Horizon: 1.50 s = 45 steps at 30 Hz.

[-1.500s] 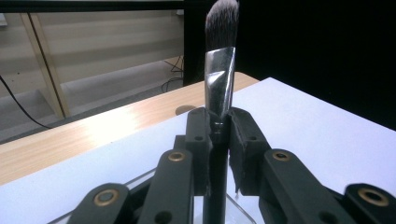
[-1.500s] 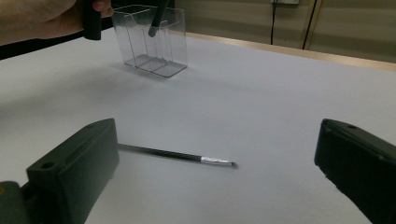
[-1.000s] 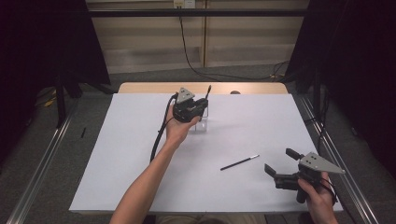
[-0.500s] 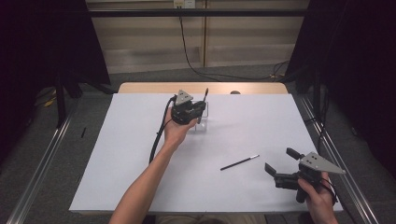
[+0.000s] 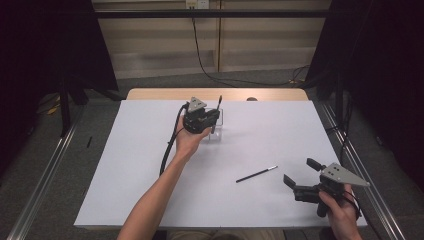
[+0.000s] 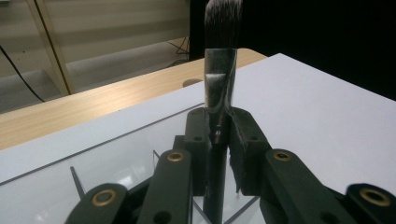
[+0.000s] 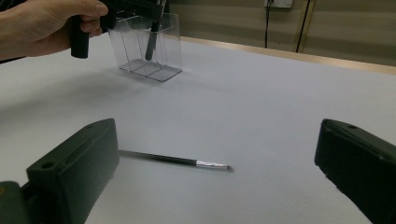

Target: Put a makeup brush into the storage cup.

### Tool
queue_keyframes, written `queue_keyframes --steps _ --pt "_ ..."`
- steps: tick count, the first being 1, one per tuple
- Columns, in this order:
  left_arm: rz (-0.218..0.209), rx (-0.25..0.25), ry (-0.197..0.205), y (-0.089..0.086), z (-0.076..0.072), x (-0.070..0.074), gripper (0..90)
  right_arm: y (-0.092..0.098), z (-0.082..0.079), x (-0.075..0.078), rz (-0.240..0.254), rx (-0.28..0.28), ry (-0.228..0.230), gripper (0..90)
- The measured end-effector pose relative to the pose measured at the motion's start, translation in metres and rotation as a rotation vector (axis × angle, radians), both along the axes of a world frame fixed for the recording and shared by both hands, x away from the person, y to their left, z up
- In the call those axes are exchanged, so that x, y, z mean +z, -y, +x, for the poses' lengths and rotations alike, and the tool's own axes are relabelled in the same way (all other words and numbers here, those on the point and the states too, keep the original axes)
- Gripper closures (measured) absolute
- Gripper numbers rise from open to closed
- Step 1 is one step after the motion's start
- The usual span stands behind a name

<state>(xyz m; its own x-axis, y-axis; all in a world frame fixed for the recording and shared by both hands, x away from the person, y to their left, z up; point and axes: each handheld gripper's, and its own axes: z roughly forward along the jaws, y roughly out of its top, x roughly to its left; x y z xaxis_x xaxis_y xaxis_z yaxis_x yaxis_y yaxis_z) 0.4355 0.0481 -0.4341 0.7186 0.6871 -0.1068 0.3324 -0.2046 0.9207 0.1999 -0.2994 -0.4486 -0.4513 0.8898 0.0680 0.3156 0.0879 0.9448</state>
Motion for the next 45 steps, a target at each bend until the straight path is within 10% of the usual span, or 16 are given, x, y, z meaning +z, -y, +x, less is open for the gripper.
queue_keyframes --steps 30,45 --pt "-0.038 0.049 -0.035 -0.017 -0.009 0.015 11.9 -0.001 0.000 0.000 -0.004 0.003 0.000 0.0" --pt "-0.064 -0.019 0.029 -0.033 -0.030 0.029 4.3 -0.001 0.000 0.000 -0.007 0.001 -0.002 0.0"
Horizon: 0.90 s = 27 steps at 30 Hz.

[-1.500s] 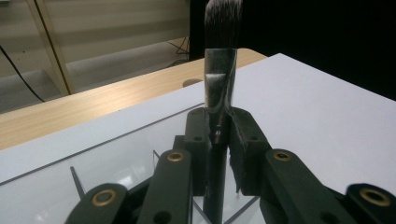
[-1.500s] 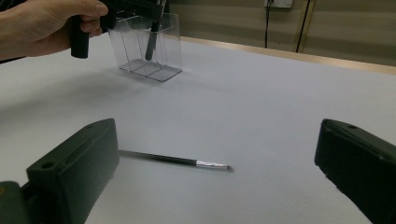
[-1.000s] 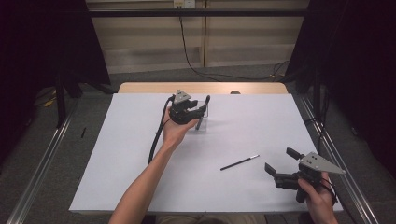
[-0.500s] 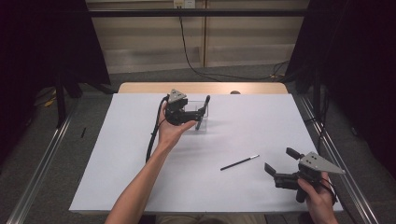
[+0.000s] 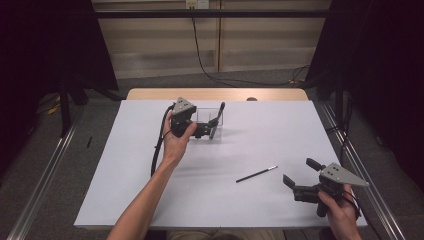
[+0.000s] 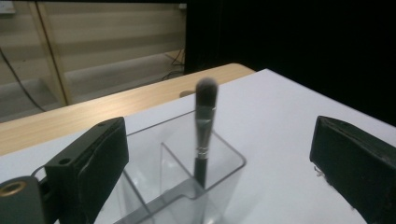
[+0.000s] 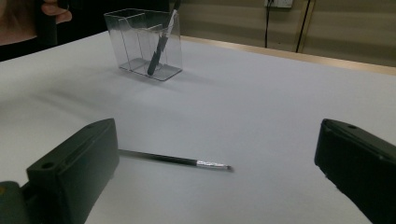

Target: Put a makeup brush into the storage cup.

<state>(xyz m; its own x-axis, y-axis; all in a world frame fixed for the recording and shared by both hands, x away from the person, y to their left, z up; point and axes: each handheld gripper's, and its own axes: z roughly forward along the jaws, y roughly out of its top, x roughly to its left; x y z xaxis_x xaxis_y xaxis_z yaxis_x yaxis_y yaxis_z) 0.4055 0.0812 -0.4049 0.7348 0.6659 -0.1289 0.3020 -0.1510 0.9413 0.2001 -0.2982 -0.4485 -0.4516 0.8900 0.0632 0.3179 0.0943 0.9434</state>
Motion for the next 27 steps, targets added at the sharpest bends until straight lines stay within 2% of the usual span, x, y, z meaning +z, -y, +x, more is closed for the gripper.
queue_keyframes --steps 3,5,10,12,16,19,23,25,27 --pt "0.021 -0.009 0.015 -0.001 -0.004 0.004 4.2 0.001 0.000 0.000 0.001 -0.002 0.002 0.0" --pt "0.035 0.006 0.025 -0.003 -0.007 0.003 4.5 0.001 0.000 0.000 0.002 -0.001 0.004 0.0" --pt "0.044 0.011 0.004 -0.012 -0.012 -0.002 5.6 0.001 0.000 0.000 -0.002 -0.002 0.003 0.0" --pt "0.049 0.016 0.007 -0.015 -0.015 -0.003 5.7 0.001 0.000 0.000 -0.001 -0.003 0.003 0.0" --pt "0.041 0.025 0.024 -0.023 -0.025 -0.004 6.6 0.000 0.000 0.000 0.001 -0.002 0.000 0.0" --pt "-0.001 0.022 0.032 -0.031 -0.030 -0.002 7.2 0.000 0.001 0.000 0.002 -0.003 0.000 0.0" --pt "-0.011 0.029 0.038 -0.042 -0.036 -0.002 7.7 -0.001 0.000 0.000 0.000 0.000 0.001 0.0" --pt "0.000 0.046 0.040 -0.049 -0.040 -0.003 8.1 0.000 0.000 0.000 -0.002 0.001 0.000 0.0" --pt "-0.005 0.055 0.024 -0.055 -0.042 -0.004 8.1 0.000 0.001 0.000 0.003 -0.003 -0.001 0.0"
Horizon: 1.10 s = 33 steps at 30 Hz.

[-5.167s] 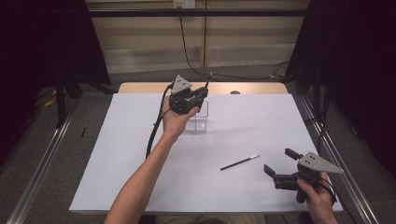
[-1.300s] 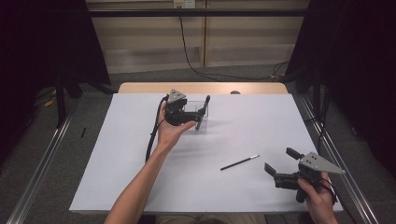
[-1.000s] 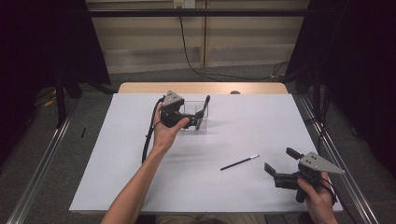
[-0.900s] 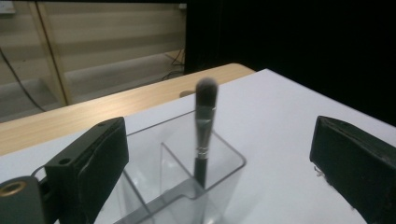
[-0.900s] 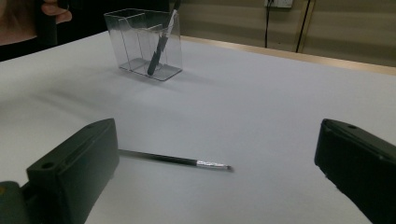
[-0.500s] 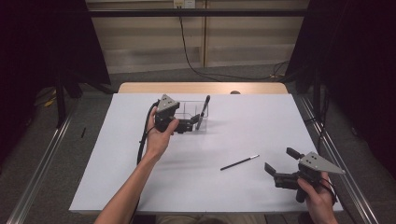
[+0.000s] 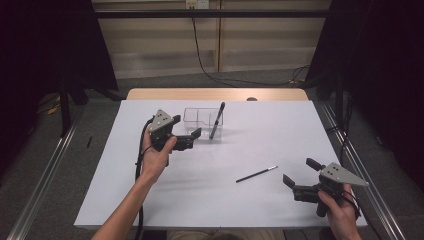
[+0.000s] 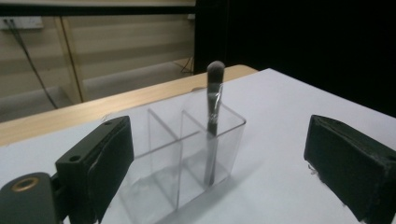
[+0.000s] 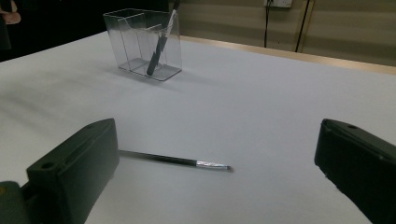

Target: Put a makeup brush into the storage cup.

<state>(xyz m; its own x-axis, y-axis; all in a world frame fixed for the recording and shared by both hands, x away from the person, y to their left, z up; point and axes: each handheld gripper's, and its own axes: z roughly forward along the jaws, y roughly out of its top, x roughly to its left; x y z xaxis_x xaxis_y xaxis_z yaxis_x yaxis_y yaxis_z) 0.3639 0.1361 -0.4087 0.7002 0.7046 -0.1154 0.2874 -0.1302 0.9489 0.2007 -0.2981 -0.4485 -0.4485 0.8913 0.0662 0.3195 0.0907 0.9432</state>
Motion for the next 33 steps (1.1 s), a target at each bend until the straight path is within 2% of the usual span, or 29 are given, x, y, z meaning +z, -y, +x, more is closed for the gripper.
queue_keyframes --steps 3,10,11,13,16,19,23,27,30,33 --pt "0.011 0.011 0.015 -0.010 -0.004 -0.001 8.1 0.000 0.000 0.000 0.002 -0.002 -0.002 0.0" --pt "0.011 0.036 0.011 -0.027 -0.013 -0.002 5.9 0.000 0.000 0.000 0.002 -0.005 -0.003 0.0" --pt "0.024 0.042 0.015 -0.029 -0.015 -0.002 5.8 0.001 0.001 0.000 0.003 -0.007 -0.004 0.0" --pt "0.022 0.024 0.024 -0.033 -0.018 -0.003 5.1 0.001 0.001 0.000 0.004 -0.008 -0.003 0.0" --pt "0.033 0.045 0.030 -0.038 -0.022 -0.004 5.3 0.001 0.001 0.000 0.004 -0.009 -0.003 0.0" --pt "0.017 0.052 0.013 -0.042 -0.026 -0.006 6.0 0.001 0.000 0.000 0.004 -0.010 -0.003 0.0" --pt "0.030 0.062 0.006 -0.048 -0.034 -0.009 6.4 0.001 0.000 0.000 0.004 -0.010 -0.001 0.0" --pt "0.019 0.070 0.009 -0.054 -0.042 -0.011 6.7 0.001 0.000 0.000 0.004 -0.009 -0.002 0.0" --pt "0.035 0.077 0.015 -0.058 -0.048 -0.011 7.5 0.000 0.001 0.000 0.001 -0.007 -0.003 0.0" --pt "0.028 0.082 0.020 -0.064 -0.055 -0.013 7.5 0.000 0.001 0.000 0.002 -0.008 -0.003 0.0"
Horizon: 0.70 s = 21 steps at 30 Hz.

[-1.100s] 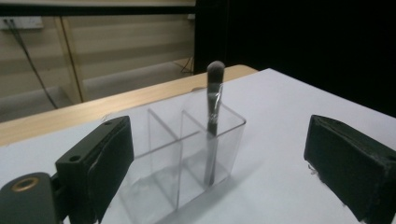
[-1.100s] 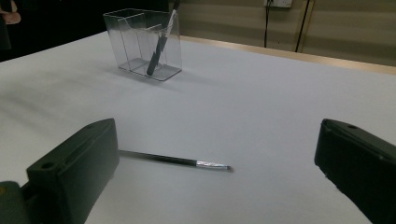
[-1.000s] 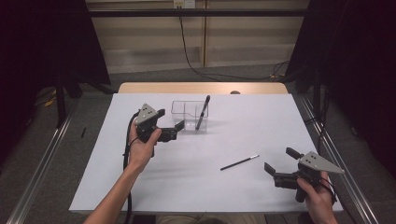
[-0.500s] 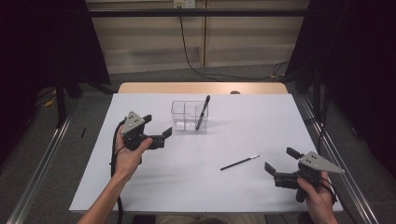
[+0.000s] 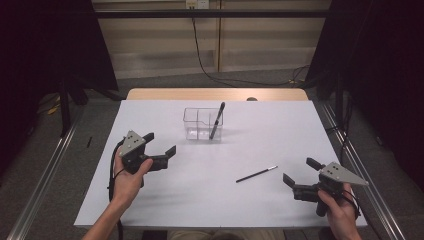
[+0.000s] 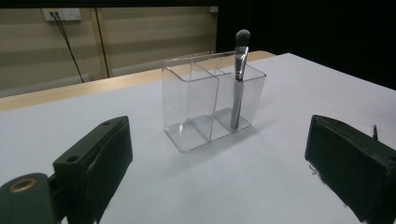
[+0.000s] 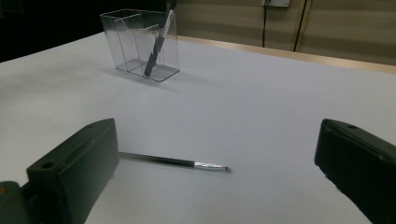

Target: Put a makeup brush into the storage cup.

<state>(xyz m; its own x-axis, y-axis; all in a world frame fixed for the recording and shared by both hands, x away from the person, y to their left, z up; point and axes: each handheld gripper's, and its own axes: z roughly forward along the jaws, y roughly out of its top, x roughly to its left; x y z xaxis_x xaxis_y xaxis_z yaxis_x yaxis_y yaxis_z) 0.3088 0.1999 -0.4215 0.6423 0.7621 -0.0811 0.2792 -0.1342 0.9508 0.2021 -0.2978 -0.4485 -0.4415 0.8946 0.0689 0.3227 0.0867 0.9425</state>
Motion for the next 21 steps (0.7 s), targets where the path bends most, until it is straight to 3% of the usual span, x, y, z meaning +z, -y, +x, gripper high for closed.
queue_keyframes --steps 3,5,7,10,15,17,21 --pt "0.003 0.002 0.008 -0.006 -0.006 -0.001 7.1 0.000 0.001 -0.001 -0.002 -0.006 -0.005 0.0" --pt "0.028 0.015 0.031 -0.009 -0.012 0.000 6.3 0.000 0.000 0.000 0.001 -0.006 -0.003 0.0" --pt "-0.001 0.011 0.015 -0.015 -0.015 0.002 5.5 -0.001 0.000 0.000 0.001 -0.005 -0.003 0.0" --pt "-0.014 0.033 0.023 -0.022 -0.021 0.003 5.5 0.000 0.000 0.000 0.006 -0.011 -0.007 0.0" --pt "-0.005 0.057 0.042 -0.031 -0.033 0.000 5.4 -0.001 0.001 -0.001 0.002 -0.012 -0.005 0.0" --pt "-0.020 0.053 0.030 -0.033 -0.037 -0.002 5.0 -0.001 0.000 -0.001 0.001 -0.010 -0.005 0.0" --pt "0.021 0.052 0.045 -0.034 -0.045 -0.005 4.9 -0.001 -0.001 0.000 -0.002 -0.008 -0.003 0.0"
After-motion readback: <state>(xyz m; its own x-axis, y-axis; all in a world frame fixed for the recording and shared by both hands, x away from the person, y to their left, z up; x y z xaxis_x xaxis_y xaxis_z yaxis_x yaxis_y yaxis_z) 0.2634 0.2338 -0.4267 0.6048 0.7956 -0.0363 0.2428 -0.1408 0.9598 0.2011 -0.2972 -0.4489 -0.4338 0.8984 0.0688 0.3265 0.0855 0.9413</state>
